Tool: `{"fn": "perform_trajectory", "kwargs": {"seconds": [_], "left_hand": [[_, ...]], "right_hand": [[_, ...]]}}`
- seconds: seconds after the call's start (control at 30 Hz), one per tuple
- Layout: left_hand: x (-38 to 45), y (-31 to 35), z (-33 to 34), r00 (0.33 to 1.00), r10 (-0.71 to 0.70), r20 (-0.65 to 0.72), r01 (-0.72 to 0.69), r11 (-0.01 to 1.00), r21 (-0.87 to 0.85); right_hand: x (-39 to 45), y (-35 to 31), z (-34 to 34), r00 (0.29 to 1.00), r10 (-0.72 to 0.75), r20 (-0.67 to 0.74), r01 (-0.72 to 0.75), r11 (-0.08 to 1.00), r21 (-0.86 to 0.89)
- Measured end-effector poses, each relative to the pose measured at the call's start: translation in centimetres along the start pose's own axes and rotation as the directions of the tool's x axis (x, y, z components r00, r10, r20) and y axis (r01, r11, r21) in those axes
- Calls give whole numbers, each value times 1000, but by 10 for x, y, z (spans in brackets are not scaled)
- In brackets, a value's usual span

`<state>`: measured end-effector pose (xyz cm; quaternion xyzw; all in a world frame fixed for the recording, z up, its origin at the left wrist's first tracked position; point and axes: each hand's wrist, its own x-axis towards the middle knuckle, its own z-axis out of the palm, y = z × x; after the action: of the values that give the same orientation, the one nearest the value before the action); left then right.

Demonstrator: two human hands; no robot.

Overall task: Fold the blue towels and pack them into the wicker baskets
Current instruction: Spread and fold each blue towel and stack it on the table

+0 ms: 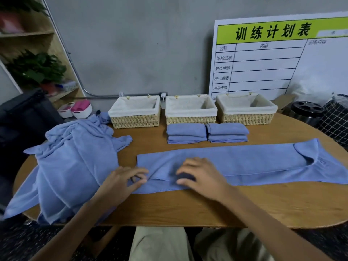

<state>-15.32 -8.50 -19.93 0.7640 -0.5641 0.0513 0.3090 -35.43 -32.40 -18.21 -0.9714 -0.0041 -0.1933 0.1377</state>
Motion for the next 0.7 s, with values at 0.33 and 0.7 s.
{"fn": "perform_trajectory", "kwargs": {"seconds": [0.33,0.7], "left_hand": [[48,-55,-14,940,-168,298,198,977,-73],[92,-79,-10,927,-143,346,213,962,-172]], "right_hand": [[64,-34,66,993,-117,9,117,990,-73],[67,-38,67,973,-161,-164,153,986,-62]]}}
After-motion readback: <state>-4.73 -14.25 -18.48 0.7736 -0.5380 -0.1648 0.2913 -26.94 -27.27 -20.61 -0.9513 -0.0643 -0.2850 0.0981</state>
